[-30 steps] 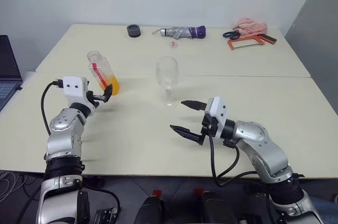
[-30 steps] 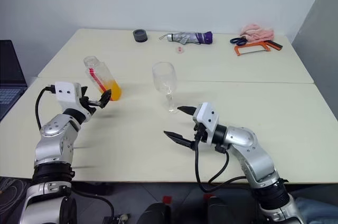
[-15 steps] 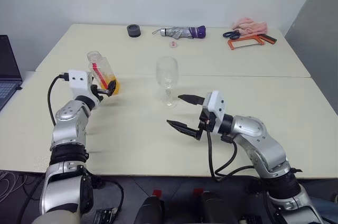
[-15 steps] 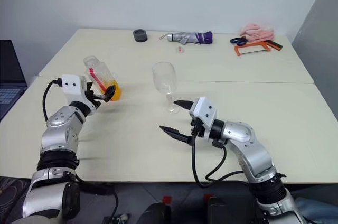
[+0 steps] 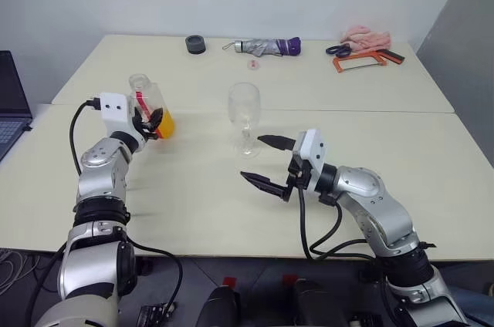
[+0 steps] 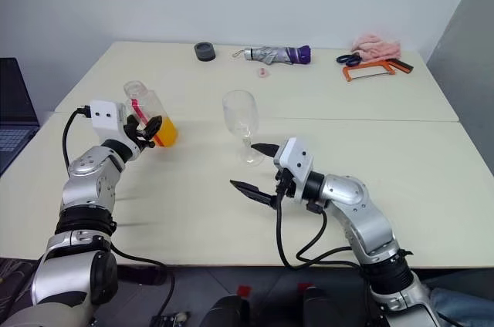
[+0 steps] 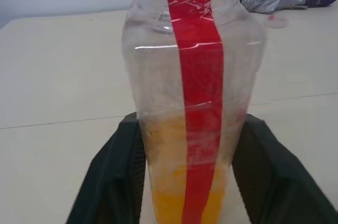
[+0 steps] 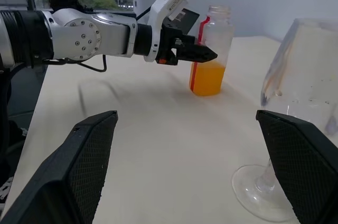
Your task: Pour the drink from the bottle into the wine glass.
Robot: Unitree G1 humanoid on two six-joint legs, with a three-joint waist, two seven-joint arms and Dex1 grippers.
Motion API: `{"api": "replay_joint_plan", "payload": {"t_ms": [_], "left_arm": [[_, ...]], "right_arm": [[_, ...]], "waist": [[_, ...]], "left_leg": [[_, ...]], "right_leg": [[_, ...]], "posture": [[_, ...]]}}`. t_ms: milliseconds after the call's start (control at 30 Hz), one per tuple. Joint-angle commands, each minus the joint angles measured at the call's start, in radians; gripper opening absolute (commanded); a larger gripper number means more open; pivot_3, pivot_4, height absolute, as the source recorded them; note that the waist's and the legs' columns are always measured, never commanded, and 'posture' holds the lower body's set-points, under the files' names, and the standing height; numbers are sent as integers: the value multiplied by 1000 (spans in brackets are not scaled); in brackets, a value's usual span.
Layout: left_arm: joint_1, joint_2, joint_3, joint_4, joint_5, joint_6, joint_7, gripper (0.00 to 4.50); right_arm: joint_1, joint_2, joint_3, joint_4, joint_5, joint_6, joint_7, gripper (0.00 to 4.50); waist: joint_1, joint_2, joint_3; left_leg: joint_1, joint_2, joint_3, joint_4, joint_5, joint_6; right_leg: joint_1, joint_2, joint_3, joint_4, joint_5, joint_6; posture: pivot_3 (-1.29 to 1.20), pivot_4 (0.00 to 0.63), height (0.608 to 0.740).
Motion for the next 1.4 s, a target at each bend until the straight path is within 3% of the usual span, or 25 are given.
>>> {"api": "replay_joint_plan", "payload": {"t_ms": [33, 367, 567, 1033, 1400], "left_arm": [[-28, 18, 6, -16, -4, -31, -15, 1686], [8, -1, -113, -309, 53, -29, -65, 1685], [-33, 33, -230, -390, 194, -126, -69, 1681], [-191, 111, -378, -165, 480, -569, 32, 1680], [-279, 175, -445, -11, 659, -792, 162, 1678]], "right_arm": [[-17, 7, 4, -14, -5, -21, -3, 4500], [9, -4, -38, -83, 16, 13, -42, 4500], [11, 21, -80, -110, 19, 30, -128, 4500], [14, 42, -107, -84, 6, 17, -213, 4500], [12, 38, -123, -83, 15, 17, -220, 4500]], "waist": [[0, 0, 0], [1, 0, 0], [1, 0, 0], [0, 0, 0], [0, 0, 0]], "left_leg": [[0, 0, 0, 0, 0, 0], [-3, 1, -2, 1, 2, -3], [-3, 0, -2, 1, 2, -3], [-3, -1, -1, 0, 0, 0], [-4, -2, -1, 0, 0, 0]], "right_leg": [[0, 0, 0, 0, 0, 0], [-1, -1, -1, 0, 0, 0], [-1, 0, -1, 0, 0, 0], [-2, 1, -1, 0, 0, 0], [-2, 1, -1, 0, 0, 0]], "posture": [[0, 150, 740], [0, 150, 740], [0, 150, 740], [0, 150, 740], [0, 150, 740]]}}
